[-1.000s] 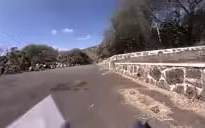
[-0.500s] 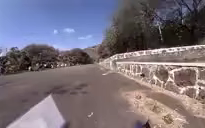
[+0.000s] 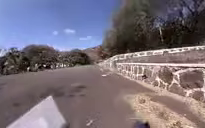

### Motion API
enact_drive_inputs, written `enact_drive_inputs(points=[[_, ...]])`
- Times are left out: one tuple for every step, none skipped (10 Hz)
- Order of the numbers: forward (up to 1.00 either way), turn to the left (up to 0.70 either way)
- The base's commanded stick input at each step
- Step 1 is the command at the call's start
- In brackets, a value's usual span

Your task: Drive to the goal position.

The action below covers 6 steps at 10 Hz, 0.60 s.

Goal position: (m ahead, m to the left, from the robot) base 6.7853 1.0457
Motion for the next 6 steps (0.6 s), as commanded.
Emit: enact_drive_inputs(points=[[0.5,0.0],[0.5,0.0],[0.5,0.0],[0.5,0.0],[0.5,0.0],[0.5,0.0]])
